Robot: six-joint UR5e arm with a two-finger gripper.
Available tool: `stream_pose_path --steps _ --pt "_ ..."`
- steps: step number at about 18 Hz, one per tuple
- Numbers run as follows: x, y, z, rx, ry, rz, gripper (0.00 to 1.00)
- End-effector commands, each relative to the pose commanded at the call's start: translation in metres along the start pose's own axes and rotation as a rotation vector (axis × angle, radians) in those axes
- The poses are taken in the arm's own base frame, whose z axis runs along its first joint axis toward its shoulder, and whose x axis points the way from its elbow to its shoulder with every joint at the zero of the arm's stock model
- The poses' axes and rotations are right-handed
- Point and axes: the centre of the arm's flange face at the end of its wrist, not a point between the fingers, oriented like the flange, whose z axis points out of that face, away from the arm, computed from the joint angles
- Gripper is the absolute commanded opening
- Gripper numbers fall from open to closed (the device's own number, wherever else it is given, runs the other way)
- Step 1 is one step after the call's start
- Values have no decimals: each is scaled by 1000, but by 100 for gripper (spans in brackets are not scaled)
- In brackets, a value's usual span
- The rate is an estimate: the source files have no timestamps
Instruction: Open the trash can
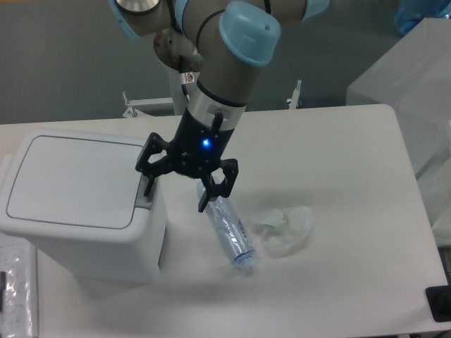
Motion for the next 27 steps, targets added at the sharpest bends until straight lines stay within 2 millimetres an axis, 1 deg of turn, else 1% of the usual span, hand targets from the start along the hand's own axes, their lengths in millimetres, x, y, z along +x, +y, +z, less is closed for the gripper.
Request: stream_pose_path --steps 7,11,18,20,21,22,24,25,27 --pt "-3 2 6 7 -3 3 100" --pt "-3 2 6 7 -3 3 100" --pt "0 -5 -2 20 -9 9 100" --pt "-2 -12 -11 37 -18 20 100" --pt "-8 -15 -14 44 -24 15 100" --pt "-18 -18 -18 53 -32 6 100" --pt "-50 -19 -27 68 -54 -27 100" --pt "-58 -19 -28 72 -60 -20 100" --pt "-90 -14 -31 75 -77 -13 100"
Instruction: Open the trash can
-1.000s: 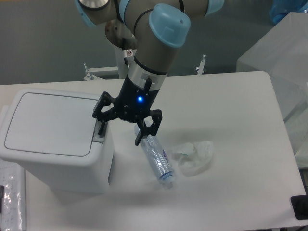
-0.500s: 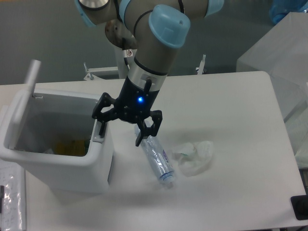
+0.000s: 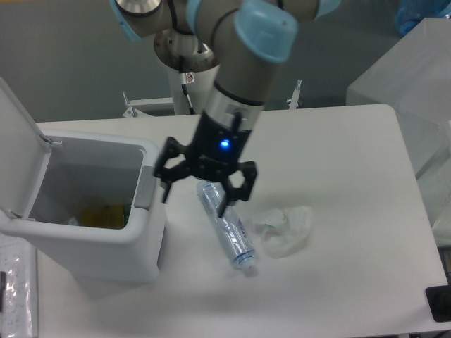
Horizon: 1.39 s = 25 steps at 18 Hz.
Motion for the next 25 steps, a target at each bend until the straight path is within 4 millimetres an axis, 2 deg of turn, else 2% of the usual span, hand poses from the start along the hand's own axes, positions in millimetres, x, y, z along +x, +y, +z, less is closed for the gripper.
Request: stream_pose_path --steps 1,4,7,10,15,17,22,25 --pt "-16 4 -5 5 -12 3 100" --pt "-77 21 2 -11 -26 19 100" --pt "-125 38 1 -32 -57 52 100" --pt "-155 50 9 -126 -141 114 100" --pt "-187 65 31 -253 -186 250 100" --pt "-198 67 27 -276 -204 285 100" --pt "-217 54 27 -284 -225 327 100" --pt "-228 56 36 -363 -243 443 100"
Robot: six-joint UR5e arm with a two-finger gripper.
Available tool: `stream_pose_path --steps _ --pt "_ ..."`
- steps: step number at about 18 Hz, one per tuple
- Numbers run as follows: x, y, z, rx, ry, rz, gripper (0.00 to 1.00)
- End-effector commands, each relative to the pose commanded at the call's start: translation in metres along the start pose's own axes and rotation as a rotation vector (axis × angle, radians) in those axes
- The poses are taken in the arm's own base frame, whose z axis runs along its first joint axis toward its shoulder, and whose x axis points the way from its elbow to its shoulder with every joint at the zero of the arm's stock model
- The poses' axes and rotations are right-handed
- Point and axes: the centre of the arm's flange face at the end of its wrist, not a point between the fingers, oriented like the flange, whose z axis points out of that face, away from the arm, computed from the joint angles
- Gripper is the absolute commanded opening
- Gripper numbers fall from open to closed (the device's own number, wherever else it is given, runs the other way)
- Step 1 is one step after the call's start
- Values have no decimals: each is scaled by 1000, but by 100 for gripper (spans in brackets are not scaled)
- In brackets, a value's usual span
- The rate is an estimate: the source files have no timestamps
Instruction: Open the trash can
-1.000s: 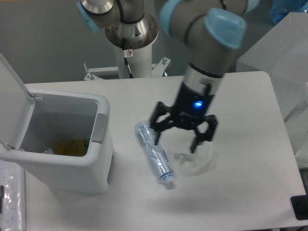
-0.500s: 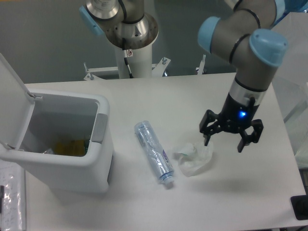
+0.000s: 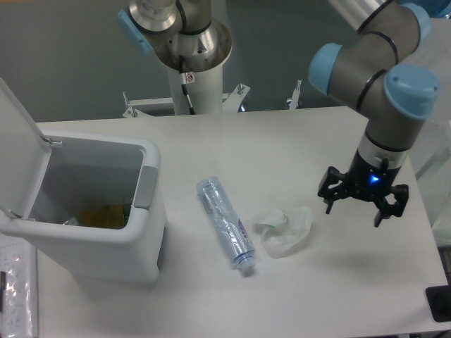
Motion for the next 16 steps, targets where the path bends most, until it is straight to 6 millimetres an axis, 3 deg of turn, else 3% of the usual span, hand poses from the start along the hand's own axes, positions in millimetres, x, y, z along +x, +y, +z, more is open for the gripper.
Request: stream_pose_path --steps 5,16 --pt "-1 7 25 -67 15 100 100" --pt "-1 9 29 -75 18 98 100"
